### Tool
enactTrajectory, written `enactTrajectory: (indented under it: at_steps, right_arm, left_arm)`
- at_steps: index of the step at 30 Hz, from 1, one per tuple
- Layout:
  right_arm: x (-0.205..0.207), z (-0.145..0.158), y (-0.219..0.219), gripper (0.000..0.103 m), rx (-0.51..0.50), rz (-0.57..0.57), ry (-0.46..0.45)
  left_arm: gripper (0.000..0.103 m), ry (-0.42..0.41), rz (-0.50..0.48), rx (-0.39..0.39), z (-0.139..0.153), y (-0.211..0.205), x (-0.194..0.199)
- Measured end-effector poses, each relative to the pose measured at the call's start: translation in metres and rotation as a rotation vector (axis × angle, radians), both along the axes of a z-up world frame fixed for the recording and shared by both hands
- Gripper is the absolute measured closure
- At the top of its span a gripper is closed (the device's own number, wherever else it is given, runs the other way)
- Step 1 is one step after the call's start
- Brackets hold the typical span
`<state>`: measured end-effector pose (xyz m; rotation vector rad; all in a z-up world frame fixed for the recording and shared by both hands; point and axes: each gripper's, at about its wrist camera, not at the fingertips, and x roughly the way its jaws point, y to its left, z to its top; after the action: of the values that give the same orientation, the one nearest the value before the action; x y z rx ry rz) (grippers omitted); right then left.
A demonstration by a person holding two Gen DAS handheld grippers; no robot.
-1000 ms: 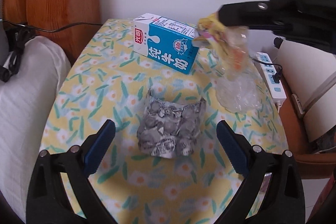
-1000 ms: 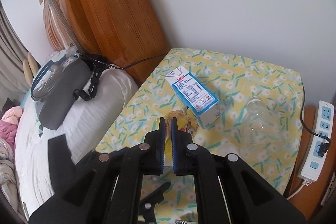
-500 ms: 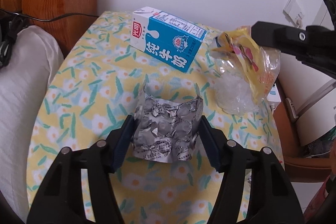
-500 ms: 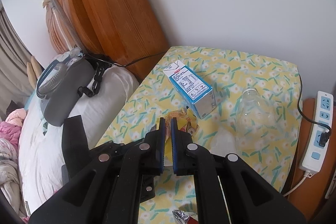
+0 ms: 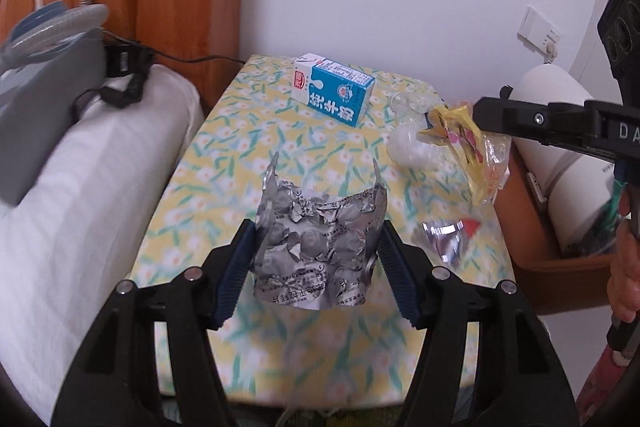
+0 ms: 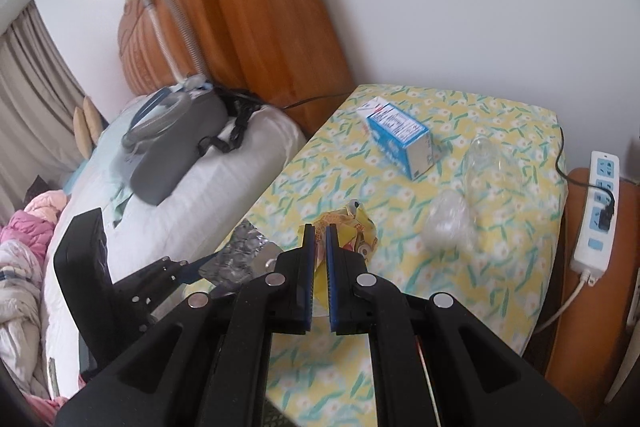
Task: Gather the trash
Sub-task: 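Carry the yellow wrapper and silver foil down over the green basket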
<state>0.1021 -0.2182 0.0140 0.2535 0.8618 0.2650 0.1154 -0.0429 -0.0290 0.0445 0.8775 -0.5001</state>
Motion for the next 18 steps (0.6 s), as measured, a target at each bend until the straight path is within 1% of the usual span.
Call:
enactTrajectory:
  at_steps: [6, 7, 10, 12, 13, 14, 15, 16, 18]
  right_arm:
    - [-0.063, -0.006, 0.019, 0.097, -0.008, 0.045, 0.032]
    - [-0.079, -0.011, 0.024, 0.097, -0.009, 0.056, 0.047]
    - [-0.108, -0.023, 0.032, 0.097, 0.003, 0.087, 0.085]
    - [-0.128, -0.043, 0.040, 0.097, 0.013, 0.116, 0.142]
    - [-0.140, -0.060, 0.044, 0.097, 0.016, 0.129, 0.187]
    - [-0.146, -0.069, 0.047, 0.097, 0.019, 0.135, 0.210]
    - [-0.153, -0.082, 0.051, 0.097, 0.024, 0.142, 0.244]
    - [-0.162, -0.103, 0.056, 0.097, 0.030, 0.148, 0.296]
    - [-0.171, -0.126, 0.062, 0.097, 0.030, 0.149, 0.348]
  left_arm:
    - [0.043, 0.005, 0.000, -0.014, 0.007, 0.031, -0.059]
    - [0.043, 0.004, 0.000, -0.016, 0.007, 0.036, -0.069]
    - [0.043, 0.004, -0.005, -0.014, 0.007, 0.044, -0.090]
    - [0.043, 0.004, -0.010, -0.004, 0.007, 0.049, -0.105]
    - [0.043, 0.008, -0.011, 0.001, 0.005, 0.051, -0.112]
    - [0.043, 0.012, -0.012, 0.001, 0.004, 0.053, -0.116]
    - [0.043, 0.021, -0.016, -0.003, 0.001, 0.055, -0.120]
    - [0.043, 0.027, -0.017, -0.004, 0.000, 0.056, -0.124]
    - [0.043, 0.042, -0.025, -0.002, -0.006, 0.056, -0.130]
